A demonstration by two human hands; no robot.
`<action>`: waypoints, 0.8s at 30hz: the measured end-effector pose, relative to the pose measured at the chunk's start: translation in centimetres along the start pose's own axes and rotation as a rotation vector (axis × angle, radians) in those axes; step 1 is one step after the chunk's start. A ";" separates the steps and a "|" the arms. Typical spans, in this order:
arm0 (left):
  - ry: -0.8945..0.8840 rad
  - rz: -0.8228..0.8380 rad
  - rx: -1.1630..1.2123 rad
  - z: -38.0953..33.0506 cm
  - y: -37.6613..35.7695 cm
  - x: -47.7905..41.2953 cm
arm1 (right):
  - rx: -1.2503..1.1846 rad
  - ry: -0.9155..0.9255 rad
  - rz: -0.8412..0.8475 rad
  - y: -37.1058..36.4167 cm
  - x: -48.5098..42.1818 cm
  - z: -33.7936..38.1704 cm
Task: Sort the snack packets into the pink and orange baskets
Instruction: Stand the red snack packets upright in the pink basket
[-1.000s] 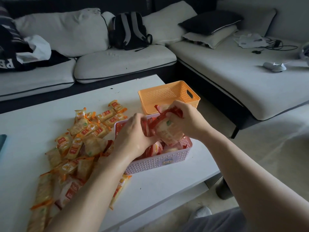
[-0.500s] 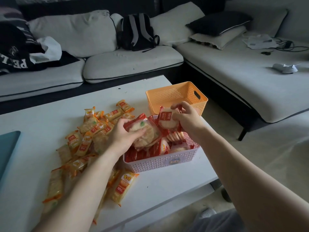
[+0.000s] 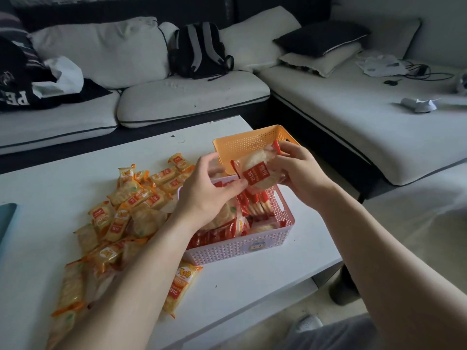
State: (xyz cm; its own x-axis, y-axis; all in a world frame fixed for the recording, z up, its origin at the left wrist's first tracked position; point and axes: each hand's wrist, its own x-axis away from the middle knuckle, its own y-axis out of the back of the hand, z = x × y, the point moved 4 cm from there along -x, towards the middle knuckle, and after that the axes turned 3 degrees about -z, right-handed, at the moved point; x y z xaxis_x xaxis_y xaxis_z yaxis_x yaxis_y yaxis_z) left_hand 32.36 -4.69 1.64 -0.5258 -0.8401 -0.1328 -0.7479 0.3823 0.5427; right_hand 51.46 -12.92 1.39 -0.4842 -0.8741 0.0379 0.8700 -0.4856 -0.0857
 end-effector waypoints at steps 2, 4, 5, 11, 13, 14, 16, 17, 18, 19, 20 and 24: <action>0.033 0.047 0.126 -0.7 -0.9 -0.3 | -0.110 -0.025 0.109 -0.6 0.4 -0.1; -0.025 0.000 0.124 -1.1 -1.2 -0.4 | -0.062 -0.084 0.198 -0.8 0.7 -0.8; -0.042 -0.040 0.116 -1.3 -1.0 -0.4 | 0.100 -0.084 0.202 -0.5 0.7 -1.0; 0.134 -0.136 0.183 -0.1 0.0 -0.7 | 1.347 0.102 0.320 -0.1 1.6 -3.5; 0.155 -0.166 0.146 0.2 0.0 -0.6 | 1.475 0.110 0.452 -1.5 2.5 -4.8; 0.152 -0.181 0.122 0.3 -0.1 -0.6 | 1.505 0.103 0.503 -2.1 2.9 -5.3; 0.123 -0.199 0.046 0.2 -0.1 -0.7 | 1.501 -0.003 0.587 -2.6 3.3 -6.2; 0.108 -0.198 0.001 0.1 -0.1 -0.7 | 1.469 -0.064 0.612 -2.5 3.4 -6.4; 0.095 -0.189 -0.037 0.1 -0.2 -0.8 | 1.415 -0.116 0.609 -2.3 3.3 -6.4; 0.084 -0.177 -0.069 0.2 -0.3 -0.8 | 1.336 -0.167 0.597 -2.0 3.3 -6.0; 0.074 -0.159 -0.101 0.2 -0.5 -0.9 | 1.245 -0.204 0.589 -1.8 3.3 -5.7; 0.091 -0.064 -0.186 -0.1 -1.7 -1.1 | 1.142 -0.104 0.619 -1.1 3.2 -4.8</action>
State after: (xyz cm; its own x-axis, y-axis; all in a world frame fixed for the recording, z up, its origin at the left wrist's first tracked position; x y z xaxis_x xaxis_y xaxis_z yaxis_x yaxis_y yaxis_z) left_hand 34.20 -4.44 0.93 -0.4345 -0.8950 -0.1011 -0.6864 0.2564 0.6805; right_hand 48.51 -15.11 -3.21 -0.0122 -0.9258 0.3778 0.5567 0.3076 0.7717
